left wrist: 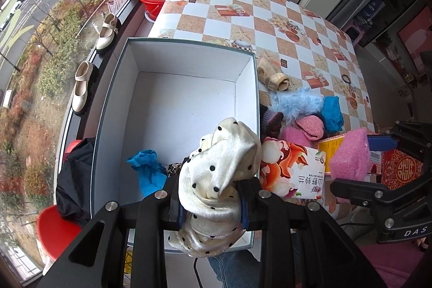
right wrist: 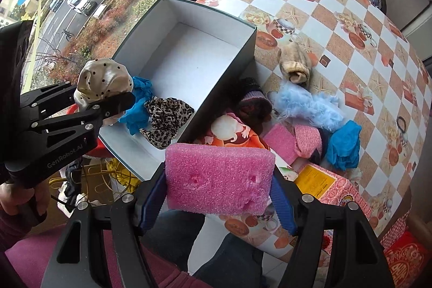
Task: Organize soft objects
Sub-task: 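Carry the pink sponge and polka-dot scarf in both tools over the box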
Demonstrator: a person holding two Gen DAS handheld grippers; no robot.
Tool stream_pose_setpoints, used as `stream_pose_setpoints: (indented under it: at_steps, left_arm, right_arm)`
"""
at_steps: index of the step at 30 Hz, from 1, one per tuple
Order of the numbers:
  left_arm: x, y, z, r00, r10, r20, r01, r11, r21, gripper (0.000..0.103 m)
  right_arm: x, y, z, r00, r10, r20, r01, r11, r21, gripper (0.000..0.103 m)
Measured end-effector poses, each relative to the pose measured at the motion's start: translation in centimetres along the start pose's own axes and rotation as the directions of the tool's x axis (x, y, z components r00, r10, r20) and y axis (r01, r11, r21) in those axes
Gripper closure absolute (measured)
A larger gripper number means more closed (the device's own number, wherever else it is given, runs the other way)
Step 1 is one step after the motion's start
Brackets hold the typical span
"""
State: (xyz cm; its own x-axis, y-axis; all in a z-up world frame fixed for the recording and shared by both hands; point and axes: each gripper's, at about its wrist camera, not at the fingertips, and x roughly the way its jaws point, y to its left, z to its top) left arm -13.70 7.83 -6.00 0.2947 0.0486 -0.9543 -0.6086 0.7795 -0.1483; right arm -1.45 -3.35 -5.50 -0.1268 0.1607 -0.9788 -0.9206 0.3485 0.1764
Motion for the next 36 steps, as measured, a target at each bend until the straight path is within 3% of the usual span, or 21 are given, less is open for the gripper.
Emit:
stream_pose_setpoints:
  at_steps: [21,36]
  left_arm:
    - [2.0,4.3,2.9,0.998,0.063,0.028,-0.059,0.99,-0.127,0.071]
    - [4.6,6.0,3.7,0.997,0.077,-0.01,-0.078,0.981,-0.178,0.071]
  right_arm:
    - [1.3,2.9,7.4,0.999,0.018,0.028,-0.017,0.998,-0.062,0.032]
    - [2.4,2.3,11.1,0.999,0.03,0.018,-0.03,1.0,-0.009,0.032]
